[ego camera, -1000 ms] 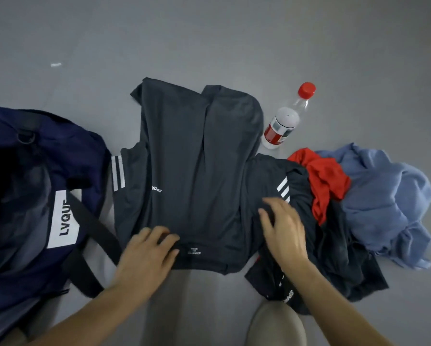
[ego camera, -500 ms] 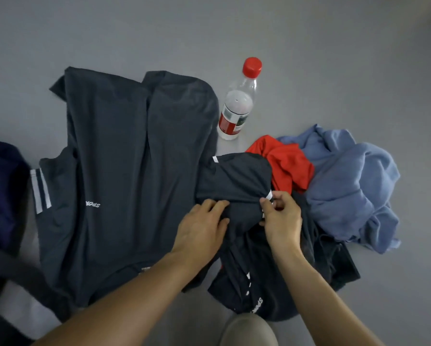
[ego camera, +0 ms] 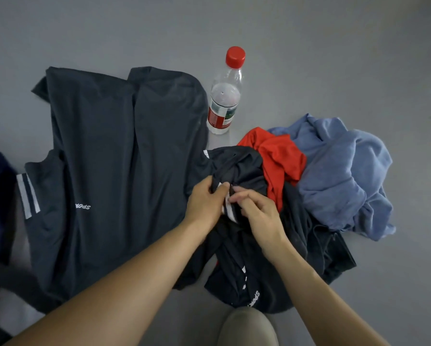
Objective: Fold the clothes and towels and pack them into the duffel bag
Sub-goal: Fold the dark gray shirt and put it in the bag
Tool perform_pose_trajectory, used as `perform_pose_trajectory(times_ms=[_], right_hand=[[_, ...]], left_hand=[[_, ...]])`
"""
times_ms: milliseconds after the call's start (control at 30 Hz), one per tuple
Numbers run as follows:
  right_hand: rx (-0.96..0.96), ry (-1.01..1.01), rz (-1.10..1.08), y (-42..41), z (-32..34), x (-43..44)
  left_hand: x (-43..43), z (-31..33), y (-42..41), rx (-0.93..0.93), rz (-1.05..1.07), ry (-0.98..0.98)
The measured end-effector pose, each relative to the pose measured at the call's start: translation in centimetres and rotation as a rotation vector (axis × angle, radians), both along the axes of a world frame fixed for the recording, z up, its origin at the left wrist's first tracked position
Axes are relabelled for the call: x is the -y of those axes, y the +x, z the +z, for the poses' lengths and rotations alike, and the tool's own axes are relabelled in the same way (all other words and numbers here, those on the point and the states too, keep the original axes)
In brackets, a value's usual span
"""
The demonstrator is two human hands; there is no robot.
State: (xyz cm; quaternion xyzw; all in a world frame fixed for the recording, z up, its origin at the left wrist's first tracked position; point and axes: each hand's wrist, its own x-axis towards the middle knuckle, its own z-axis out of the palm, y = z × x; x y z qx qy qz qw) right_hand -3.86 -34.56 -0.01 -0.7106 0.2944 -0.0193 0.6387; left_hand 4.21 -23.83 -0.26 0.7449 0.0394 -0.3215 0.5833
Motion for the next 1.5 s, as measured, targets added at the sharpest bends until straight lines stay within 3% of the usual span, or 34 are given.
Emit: perform_pose_trajectory(times_ms=[167,300,400,500,700,767,833,900,933,1000,1067,1133,1300,1400,1500], right_hand=[[-0.124,0.027,-0.129,1.7,-0.1,0.9],[-0.409,-0.286,0.011,5.2,0.5,1.1],[-0.494,-0.513,0.155,7.3,1.1,0.6],[-0.425,-0.573,0.178,8.7,1.3,-0.6],[-0.256,-0.271,0.073,11.4,1.0,-5.4],[-0.237,-0.204,0.130,11.7,0.2,-7.3],[-0.240,-0.319,0.345,10.8,-0.9,-8.9],[-0.134,-0.659,0.592,8.5,-2.7,-9.9],[-0.064,-0.824,0.708,7.0,-3.7,-10.0],[-0.062,-1.052,0.933,4.4,-5.4,-10.2],[-0.167,-1.177,1.063,2.7,-6.5,-10.1],[-0.213,-1.187,1.084,2.6,-6.5,-10.1],[0.013,-1.093,1.027,8.6,-1.6,-13.8],[-0.075,-0.953,1.164,15.3,1.0,-17.1],[-0.083,-0.974,1.220,22.0,2.0,-20.8]], left_hand=[[-1.5,0.0,0.0,-0.062,-0.073,-0.046],[-2.5,0.1,-0.5,-0.056,-0.121,-0.094],[-3.2,0.4,-0.8,0.000,-0.149,-0.008],[-4.5,0.1,-0.6,0.012,-0.065,0.082],[-9.4,-0.7,-1.5,-0.293,0.087,0.030],[-11.2,-1.1,-2.2,-0.369,0.124,0.024],[-13.1,-1.5,-3.0,-0.440,0.157,0.037],[-15.0,-1.7,-3.6,-0.473,0.137,0.089],[-16.1,-1.9,-3.8,-0.430,0.109,0.143],[-19.1,-2.1,-3.4,-0.139,0.046,0.309],[-22.6,-1.9,-2.0,0.204,0.034,0.465],[-25.9,-1.7,0.1,0.401,0.086,0.519],[-31.4,-3.1,5.6,0.537,0.211,0.589],[-33.0,-3.9,8.0,0.478,0.247,0.584],[-33.8,-4.5,10.1,0.449,0.176,0.704]])
